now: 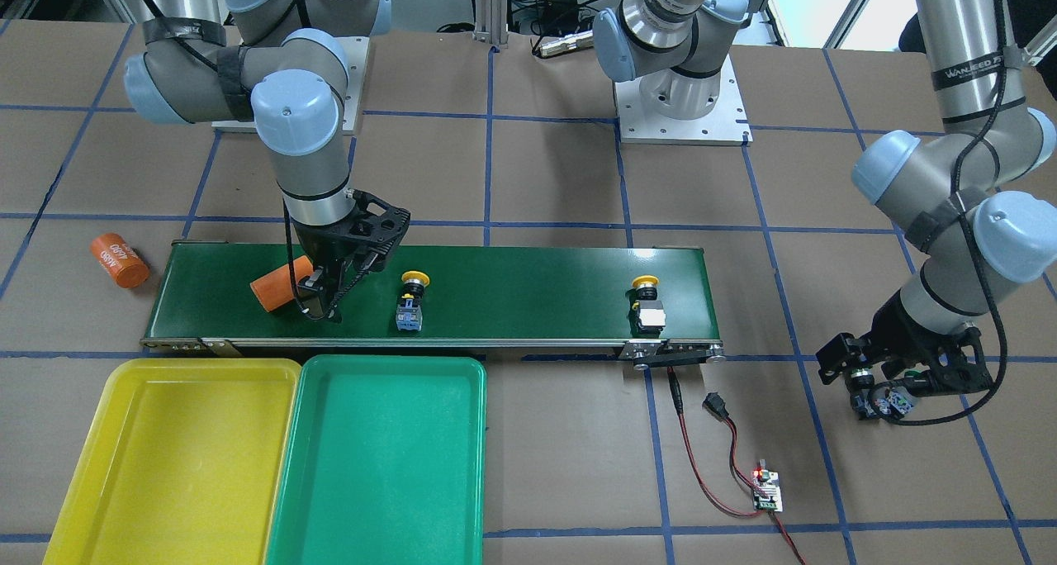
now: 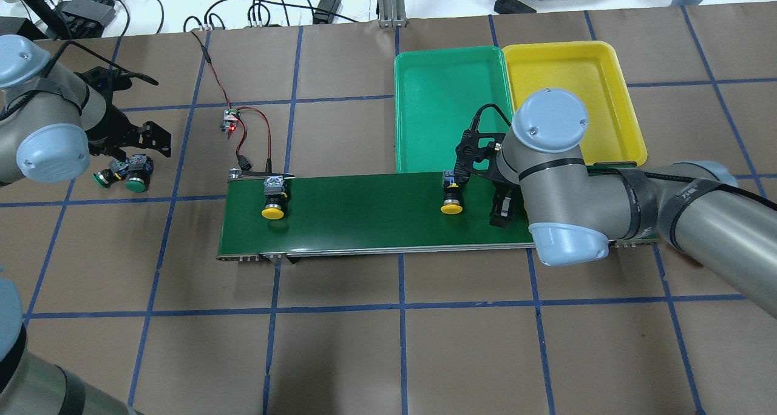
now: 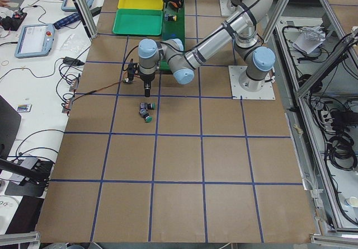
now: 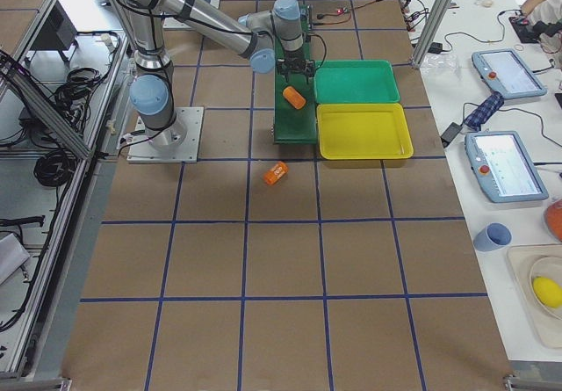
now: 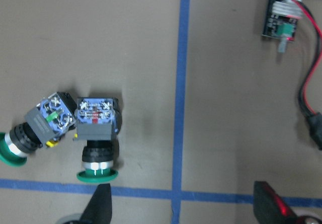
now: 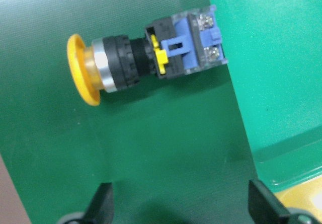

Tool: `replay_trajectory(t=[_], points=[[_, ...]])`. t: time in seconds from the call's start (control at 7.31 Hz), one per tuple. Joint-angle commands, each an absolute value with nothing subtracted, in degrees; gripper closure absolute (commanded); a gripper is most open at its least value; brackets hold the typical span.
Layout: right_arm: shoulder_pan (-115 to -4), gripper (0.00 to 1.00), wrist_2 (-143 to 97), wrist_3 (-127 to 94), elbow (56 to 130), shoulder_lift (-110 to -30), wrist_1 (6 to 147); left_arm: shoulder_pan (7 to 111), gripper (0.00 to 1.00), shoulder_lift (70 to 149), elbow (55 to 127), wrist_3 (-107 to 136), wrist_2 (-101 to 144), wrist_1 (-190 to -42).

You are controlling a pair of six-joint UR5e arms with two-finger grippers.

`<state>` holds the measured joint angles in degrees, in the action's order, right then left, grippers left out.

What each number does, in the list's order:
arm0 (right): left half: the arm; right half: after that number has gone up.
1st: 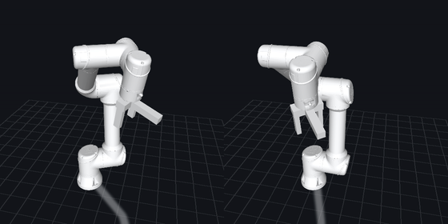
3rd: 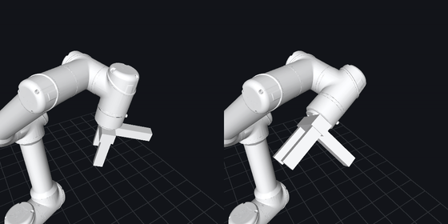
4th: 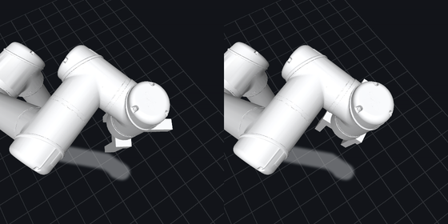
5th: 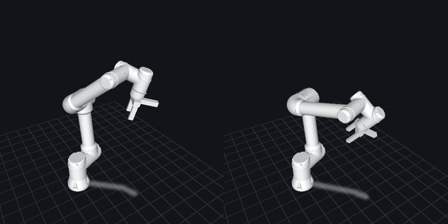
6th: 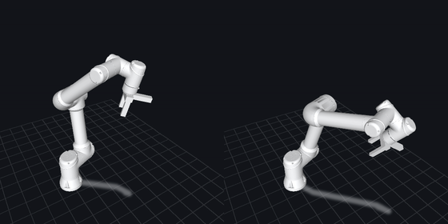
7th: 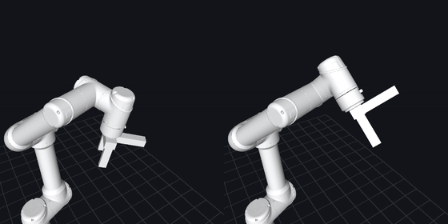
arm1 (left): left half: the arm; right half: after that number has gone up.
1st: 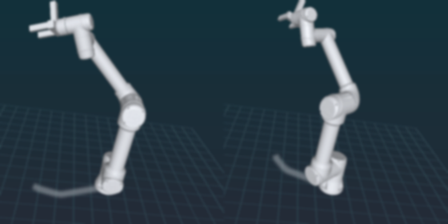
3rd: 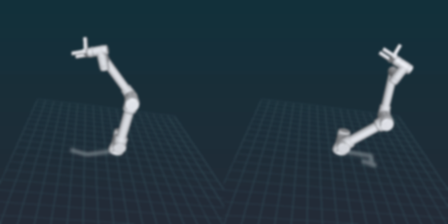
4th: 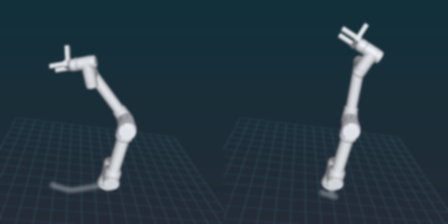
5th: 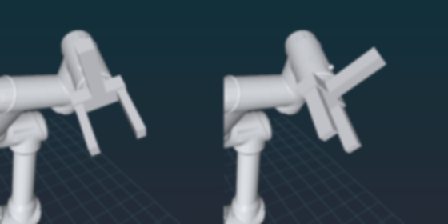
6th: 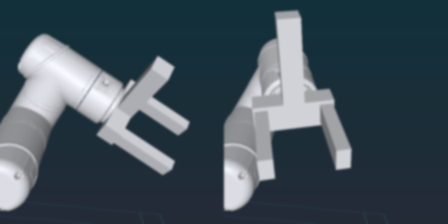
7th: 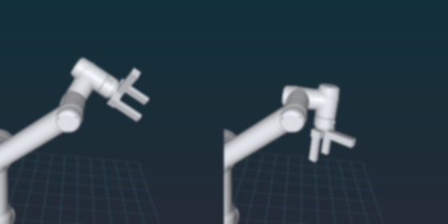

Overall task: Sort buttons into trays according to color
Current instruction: 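Grasp a green button with left gripper while right grasps yellow button at belt end, then carry the yellow button with right gripper to yellow tray while left lifts green button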

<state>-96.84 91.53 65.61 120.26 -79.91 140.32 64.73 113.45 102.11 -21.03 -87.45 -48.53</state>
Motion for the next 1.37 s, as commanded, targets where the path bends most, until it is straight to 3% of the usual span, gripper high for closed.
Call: replay_trajectory(t=[0.0,0.41,0.55,0.68,0.96,1.09,1.23], points=[[-96.5,0.00,91.0,58.4,117.9,-80.0,139.9,63.3,0.00,117.4,100.4,-26.4,-87.5,-47.0],[-96.8,0.00,90.5,37.2,115.3,-80.6,139.3,61.1,0.00,120.1,99.8,-30.8,-87.5,-47.0],[-96.9,0.00,90.4,30.9,115.3,-80.8,139.3,61.1,0.16,120.5,99.8,-30.5,-87.6,-47.6],[-97.1,0.00,90.4,24.4,115.3,-80.9,139.3,61.1,0.46,120.7,99.9,-30.4,-87.6,-47.9],[-97.2,0.00,86.9,10.9,116.4,-81.1,138.3,61.1,0.46,120.5,100.3,-30.3,-87.6,-48.0],[-97.2,0.00,84.3,5.0,116.5,-80.8,136.6,61.1,0.27,120.4,100.6,-30.4,-87.7,-48.0],[-97.2,0.00,83.4,4.4,116.5,-80.5,136.3,61.1,0.19,120.5,100.8,-30.4,-87.7,-48.0]])
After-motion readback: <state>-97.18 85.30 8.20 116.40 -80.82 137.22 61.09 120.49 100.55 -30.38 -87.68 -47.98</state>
